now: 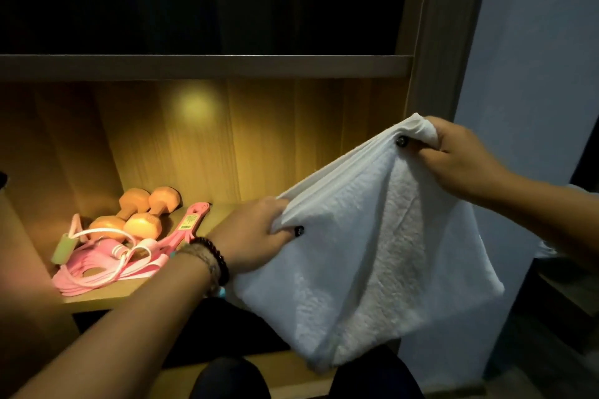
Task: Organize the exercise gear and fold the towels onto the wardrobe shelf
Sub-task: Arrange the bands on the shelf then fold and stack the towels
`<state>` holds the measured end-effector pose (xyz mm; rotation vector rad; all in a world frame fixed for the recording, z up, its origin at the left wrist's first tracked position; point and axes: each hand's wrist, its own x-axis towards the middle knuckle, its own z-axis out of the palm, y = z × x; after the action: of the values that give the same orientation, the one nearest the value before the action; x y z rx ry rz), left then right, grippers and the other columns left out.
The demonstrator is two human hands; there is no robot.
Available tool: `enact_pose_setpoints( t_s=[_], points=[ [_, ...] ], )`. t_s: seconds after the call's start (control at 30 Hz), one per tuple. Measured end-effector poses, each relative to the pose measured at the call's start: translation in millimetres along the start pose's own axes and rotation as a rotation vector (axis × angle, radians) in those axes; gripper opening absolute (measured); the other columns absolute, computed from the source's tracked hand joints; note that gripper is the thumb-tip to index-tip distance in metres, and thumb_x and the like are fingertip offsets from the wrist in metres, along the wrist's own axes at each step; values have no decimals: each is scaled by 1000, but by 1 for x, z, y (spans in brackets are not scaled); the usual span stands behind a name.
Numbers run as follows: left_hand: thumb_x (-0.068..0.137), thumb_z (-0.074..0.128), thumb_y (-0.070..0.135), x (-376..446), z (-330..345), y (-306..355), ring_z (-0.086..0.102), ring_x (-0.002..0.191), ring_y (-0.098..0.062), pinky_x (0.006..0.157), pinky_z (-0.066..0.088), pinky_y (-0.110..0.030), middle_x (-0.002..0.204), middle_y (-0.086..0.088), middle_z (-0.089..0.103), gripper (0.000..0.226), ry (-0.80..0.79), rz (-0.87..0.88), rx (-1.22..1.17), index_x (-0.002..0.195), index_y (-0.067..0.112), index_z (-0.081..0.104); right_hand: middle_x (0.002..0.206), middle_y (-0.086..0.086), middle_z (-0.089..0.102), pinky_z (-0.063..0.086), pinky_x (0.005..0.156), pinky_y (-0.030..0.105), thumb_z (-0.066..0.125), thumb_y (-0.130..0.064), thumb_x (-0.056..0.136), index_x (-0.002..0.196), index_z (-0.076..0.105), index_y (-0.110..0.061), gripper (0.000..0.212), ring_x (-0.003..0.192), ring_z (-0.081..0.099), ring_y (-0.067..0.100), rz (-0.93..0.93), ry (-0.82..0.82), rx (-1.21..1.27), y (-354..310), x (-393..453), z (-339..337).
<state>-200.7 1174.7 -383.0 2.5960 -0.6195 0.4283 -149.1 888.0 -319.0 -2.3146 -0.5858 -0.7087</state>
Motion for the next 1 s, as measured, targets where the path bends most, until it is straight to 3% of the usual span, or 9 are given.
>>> enact_pose_setpoints(
  t_s=[0.23, 0.37, 0.5, 0.67, 0.73, 0.8, 0.87, 0.93, 1.0],
  points=[
    [69, 60, 62, -25, -92, 14, 67, 82, -11, 68, 56, -34, 90, 9, 71, 45, -81, 4, -116, 96, 27, 71, 88, -11, 62, 46, 67, 32, 58, -33, 94, 94, 64, -25, 9, 79, 57, 9, 89, -2, 152, -43, -19, -24],
    [75, 76, 51, -41, -138, 39, 72, 85, -25, 76, 59, -46, 90, -5, 76, 43, -217, -90, -126, 96, 14, 74, 84, -3, 65, 43, 58, 26, 62, -34, 92, 84, 65, -23, 14, 71, 58, 12, 234, -84, 248, -73, -34, -44],
    [71, 73, 42, -49, -156, 58, 72, 81, -23, 76, 58, -40, 86, -3, 76, 35, -371, -217, 3, 93, 16, 75, 90, 4, 67, 53, 78, 37, 66, -42, 86, 93, 65, -19, 25, 81, 63, 22, 369, -236, 271, -83, -41, -52],
    [77, 76, 47, -31, -67, 22, 60, 81, -23, 60, 44, -28, 86, -2, 68, 34, -412, -329, 482, 88, 16, 69, 107, 8, 62, 48, 83, 42, 61, -41, 90, 115, 59, -13, 38, 95, 60, 27, 521, -364, 194, -43, -60, 27],
    [78, 77, 39, -33, -3, -11, 61, 98, -25, 78, 49, -29, 107, -6, 66, 39, -413, -367, 573, 107, 15, 68, 112, 10, 62, 47, 81, 39, 61, -35, 92, 118, 58, -9, 37, 97, 58, 28, 579, -413, 106, -11, -83, 81],
    [80, 72, 34, -52, 63, -40, 55, 116, -30, 96, 48, -40, 127, -10, 53, 54, -426, -467, 497, 128, 14, 55, 118, 15, 62, 49, 85, 39, 60, -29, 93, 120, 57, -8, 35, 102, 59, 31, 652, -469, 19, 17, -117, 131],
    [89, 58, 37, -81, 117, -56, 50, 122, -31, 102, 44, -45, 135, -9, 46, 51, -391, -576, 299, 135, 18, 46, 124, 16, 58, 48, 87, 39, 58, -29, 94, 129, 47, -9, 42, 108, 57, 31, 725, -513, 33, 37, -151, 165],
    [97, 38, 35, -108, 149, -63, 55, 115, -31, 97, 45, -42, 125, -12, 56, 32, -301, -635, 163, 117, 16, 53, 127, 14, 55, 46, 82, 37, 55, -35, 95, 135, 38, -12, 50, 107, 55, 30, 760, -517, 54, 47, -173, 178],
    [97, 34, 43, -125, 161, -69, 55, 115, -29, 96, 45, -41, 122, -10, 58, 40, -164, -722, 99, 115, 14, 55, 124, 12, 56, 43, 77, 34, 53, -38, 95, 135, 36, -12, 50, 99, 54, 26, 781, -495, 62, 57, -181, 181]
  ],
)
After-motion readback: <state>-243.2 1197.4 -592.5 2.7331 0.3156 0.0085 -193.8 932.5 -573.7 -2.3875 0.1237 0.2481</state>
